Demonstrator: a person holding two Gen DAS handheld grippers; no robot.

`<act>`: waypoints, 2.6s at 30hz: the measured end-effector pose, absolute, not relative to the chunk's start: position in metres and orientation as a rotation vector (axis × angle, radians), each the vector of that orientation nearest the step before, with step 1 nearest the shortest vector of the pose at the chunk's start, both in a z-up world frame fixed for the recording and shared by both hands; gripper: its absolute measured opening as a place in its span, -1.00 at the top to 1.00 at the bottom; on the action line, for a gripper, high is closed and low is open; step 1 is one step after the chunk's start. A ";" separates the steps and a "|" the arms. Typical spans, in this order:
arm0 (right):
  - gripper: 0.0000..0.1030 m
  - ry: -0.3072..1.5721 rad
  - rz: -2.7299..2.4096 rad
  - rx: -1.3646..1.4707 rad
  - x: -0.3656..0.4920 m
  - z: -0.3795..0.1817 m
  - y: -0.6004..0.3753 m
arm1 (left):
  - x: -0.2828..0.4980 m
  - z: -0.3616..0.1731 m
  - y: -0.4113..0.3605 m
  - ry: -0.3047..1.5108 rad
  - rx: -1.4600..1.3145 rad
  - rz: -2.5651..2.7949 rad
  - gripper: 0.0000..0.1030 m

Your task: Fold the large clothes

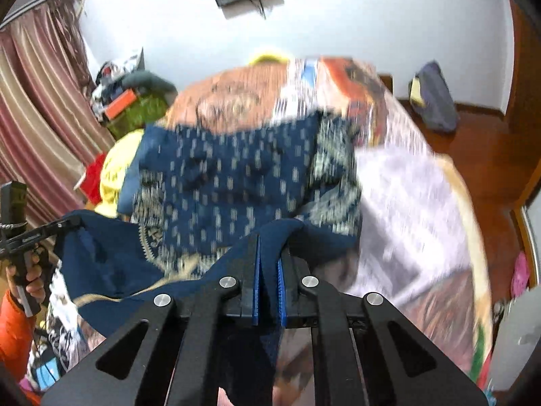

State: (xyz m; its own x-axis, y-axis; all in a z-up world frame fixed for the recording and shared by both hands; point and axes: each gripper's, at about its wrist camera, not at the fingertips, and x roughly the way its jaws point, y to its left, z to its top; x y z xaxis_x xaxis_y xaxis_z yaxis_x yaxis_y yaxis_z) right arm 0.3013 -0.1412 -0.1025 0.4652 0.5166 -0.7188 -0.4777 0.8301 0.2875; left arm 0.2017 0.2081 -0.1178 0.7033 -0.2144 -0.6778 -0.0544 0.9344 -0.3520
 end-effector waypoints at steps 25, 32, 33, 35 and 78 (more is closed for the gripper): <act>0.87 1.048 0.446 0.088 0.529 -0.182 -0.090 | 0.452 -0.188 0.281 0.894 -0.414 0.202 0.85; 0.80 1.044 0.495 0.085 0.528 -0.192 -0.101 | 0.460 -0.218 0.273 0.947 -0.300 0.219 0.78; 0.64 1.039 0.485 0.083 0.528 -0.190 -0.103 | 0.459 -0.216 0.274 0.949 -0.301 0.215 0.78; 0.29 0.998 0.402 0.032 0.523 -0.179 -0.111 | 0.456 -0.211 0.273 0.958 -0.295 0.203 0.78; -0.31 0.969 0.328 -0.271 0.549 -0.195 -0.035 | 0.498 -0.211 0.291 0.988 -0.001 0.450 -0.65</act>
State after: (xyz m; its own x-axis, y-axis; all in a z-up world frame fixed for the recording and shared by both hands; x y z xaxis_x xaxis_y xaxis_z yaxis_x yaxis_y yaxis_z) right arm 0.5485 -0.0348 -0.1951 0.5242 0.1503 -0.8382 -0.3894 0.9177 -0.0789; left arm 0.4980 0.2907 -0.2109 0.4665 0.3661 -0.8052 -0.3667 0.9085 0.2005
